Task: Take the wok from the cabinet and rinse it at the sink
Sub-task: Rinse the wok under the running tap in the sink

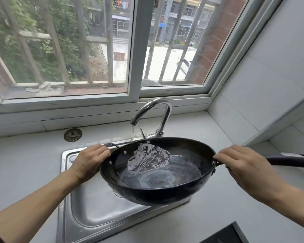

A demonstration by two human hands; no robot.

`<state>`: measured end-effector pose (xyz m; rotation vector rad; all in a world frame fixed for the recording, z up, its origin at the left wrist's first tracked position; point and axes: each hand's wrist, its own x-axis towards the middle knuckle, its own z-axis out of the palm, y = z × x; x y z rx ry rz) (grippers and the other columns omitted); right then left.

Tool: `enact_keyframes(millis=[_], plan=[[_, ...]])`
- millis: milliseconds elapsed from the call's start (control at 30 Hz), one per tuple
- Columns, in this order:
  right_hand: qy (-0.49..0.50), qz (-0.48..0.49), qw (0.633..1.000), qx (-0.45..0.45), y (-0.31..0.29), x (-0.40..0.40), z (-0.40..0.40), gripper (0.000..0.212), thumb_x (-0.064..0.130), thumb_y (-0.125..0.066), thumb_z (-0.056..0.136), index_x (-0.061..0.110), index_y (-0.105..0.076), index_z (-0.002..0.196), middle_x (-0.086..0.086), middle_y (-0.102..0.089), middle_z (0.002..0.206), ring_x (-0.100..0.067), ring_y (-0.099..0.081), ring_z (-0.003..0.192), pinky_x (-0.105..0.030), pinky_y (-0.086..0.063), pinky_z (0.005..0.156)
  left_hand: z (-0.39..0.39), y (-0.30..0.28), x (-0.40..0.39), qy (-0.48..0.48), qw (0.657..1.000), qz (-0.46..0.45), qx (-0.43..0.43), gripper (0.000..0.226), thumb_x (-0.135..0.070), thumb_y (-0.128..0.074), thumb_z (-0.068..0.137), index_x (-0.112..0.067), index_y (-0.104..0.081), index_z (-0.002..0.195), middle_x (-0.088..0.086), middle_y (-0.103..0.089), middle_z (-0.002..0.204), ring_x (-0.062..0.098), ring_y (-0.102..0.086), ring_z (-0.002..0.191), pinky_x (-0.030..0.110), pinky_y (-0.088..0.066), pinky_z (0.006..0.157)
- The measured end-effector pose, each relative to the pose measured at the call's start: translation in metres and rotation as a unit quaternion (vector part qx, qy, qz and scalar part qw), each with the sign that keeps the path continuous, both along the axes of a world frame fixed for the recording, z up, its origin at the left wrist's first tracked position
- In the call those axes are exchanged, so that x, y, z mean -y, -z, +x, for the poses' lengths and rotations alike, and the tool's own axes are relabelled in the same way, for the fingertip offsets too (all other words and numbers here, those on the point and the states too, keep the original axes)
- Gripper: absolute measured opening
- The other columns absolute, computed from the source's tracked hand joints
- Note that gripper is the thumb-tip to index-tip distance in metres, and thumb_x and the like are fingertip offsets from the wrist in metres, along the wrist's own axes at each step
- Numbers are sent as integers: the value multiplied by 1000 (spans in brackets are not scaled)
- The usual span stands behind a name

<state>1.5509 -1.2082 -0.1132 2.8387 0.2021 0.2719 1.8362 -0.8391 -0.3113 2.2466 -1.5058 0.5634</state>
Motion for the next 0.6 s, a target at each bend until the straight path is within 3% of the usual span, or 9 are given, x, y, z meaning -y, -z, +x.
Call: enact_keyframes(millis=[333, 600], plan=[[-50, 29, 998, 8, 16, -19, 36, 54, -15, -70, 60, 15, -66, 105, 3, -65, 98, -26, -60, 83, -39, -50, 58, -2, -23, -55, -54, 997, 33, 38, 9, -6, -57, 85, -13, -61, 81, 3, -62, 84, 27, -54, 71, 36, -48, 55], [-92, 68, 993, 17, 38, -36, 65, 52, -14, -71, 62, 17, -63, 103, 4, -64, 97, -24, -58, 80, -38, -48, 58, -10, -39, -103, -111, 990, 58, 67, 18, -2, -48, 89, -12, -62, 81, 4, -64, 84, 29, -57, 70, 38, -49, 54]])
